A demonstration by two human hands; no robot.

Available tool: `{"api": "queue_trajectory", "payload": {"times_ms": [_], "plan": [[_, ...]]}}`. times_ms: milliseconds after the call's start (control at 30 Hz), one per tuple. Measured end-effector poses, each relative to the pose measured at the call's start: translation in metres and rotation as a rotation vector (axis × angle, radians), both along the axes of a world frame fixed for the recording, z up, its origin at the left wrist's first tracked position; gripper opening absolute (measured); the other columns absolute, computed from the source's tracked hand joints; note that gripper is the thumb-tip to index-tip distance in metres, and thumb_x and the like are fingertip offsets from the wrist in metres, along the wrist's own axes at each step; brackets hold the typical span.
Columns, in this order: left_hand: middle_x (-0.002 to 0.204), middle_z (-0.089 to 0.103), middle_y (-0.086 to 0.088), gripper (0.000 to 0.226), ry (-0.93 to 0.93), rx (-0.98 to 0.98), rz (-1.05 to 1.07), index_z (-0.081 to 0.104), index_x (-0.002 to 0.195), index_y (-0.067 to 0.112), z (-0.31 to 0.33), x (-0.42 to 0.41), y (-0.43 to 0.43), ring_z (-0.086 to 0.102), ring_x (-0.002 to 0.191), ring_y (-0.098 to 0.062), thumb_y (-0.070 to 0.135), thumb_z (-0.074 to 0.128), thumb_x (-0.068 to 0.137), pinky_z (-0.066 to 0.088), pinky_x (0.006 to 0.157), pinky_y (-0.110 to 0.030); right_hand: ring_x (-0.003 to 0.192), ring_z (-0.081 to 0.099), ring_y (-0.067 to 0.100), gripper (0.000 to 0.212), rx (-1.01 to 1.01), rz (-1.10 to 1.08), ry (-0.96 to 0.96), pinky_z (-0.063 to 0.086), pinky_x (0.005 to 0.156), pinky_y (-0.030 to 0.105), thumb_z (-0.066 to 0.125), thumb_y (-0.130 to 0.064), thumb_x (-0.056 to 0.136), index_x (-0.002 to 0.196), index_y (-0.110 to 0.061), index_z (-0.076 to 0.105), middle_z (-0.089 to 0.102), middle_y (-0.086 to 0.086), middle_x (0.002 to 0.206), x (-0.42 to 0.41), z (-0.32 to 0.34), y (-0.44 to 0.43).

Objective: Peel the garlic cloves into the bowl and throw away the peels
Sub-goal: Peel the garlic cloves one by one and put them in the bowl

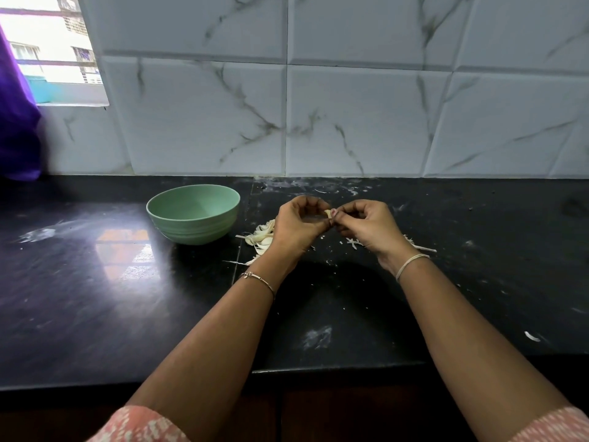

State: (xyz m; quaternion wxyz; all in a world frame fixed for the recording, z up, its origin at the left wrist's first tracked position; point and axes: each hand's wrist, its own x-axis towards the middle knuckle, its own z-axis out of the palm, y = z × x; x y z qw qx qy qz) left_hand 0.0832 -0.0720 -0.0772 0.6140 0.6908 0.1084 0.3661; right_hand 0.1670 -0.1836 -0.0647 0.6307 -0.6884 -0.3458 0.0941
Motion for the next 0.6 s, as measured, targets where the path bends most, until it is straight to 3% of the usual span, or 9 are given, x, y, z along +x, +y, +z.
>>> {"api": "queue_trajectory", "payload": {"times_ms": [100,200,367,467,600], "plan": [[0.088,0.068,-0.004,0.029,0.019,0.031,0.045,0.063,0.081,0.015,-0.0006,0.0006,0.0020,0.068,0.083,-0.023,-0.007,0.079,0.072,0.057,0.084,-0.036,0.069,0.062,0.014,0.008,0.000,-0.013,-0.023,0.054,0.064,0.020,0.069,-0.005,0.088,0.082,-0.011,0.070,0.069,0.007,0.075,0.0003,-0.0004,-0.0001],[0.081,0.069,0.002,0.029,0.044,0.065,0.082,0.064,0.077,0.019,-0.0011,0.0001,0.0009,0.069,0.077,-0.017,-0.003,0.081,0.072,0.058,0.082,-0.034,0.070,0.064,0.015,0.009,-0.036,-0.080,-0.140,0.055,0.071,0.031,0.071,-0.008,0.086,0.081,-0.015,0.070,0.071,0.006,0.077,0.0040,-0.0037,0.0032],[0.074,0.068,0.008,0.026,0.067,0.178,0.173,0.064,0.071,0.024,0.0010,-0.0014,-0.0030,0.064,0.071,-0.007,0.008,0.084,0.072,0.055,0.073,-0.022,0.066,0.062,0.008,0.005,-0.086,-0.155,-0.311,0.051,0.065,0.021,0.067,-0.011,0.087,0.084,-0.014,0.069,0.067,-0.008,0.072,0.0053,-0.0061,0.0070],[0.074,0.066,0.008,0.022,0.065,0.186,0.148,0.064,0.076,0.021,0.0013,-0.0012,-0.0051,0.060,0.068,-0.007,0.010,0.082,0.075,0.054,0.071,-0.024,0.063,0.059,0.005,0.008,-0.083,-0.171,-0.334,0.048,0.062,0.016,0.064,-0.011,0.089,0.084,-0.016,0.066,0.065,-0.010,0.071,0.0046,-0.0068,0.0080],[0.080,0.070,0.005,0.021,0.058,0.134,0.090,0.065,0.078,0.021,0.0007,-0.0005,-0.0037,0.066,0.077,-0.012,0.005,0.078,0.078,0.056,0.079,-0.030,0.068,0.062,0.011,0.012,-0.060,-0.194,-0.339,0.052,0.068,0.024,0.063,-0.011,0.090,0.082,-0.020,0.064,0.066,-0.006,0.073,0.0081,-0.0080,0.0094]]}}
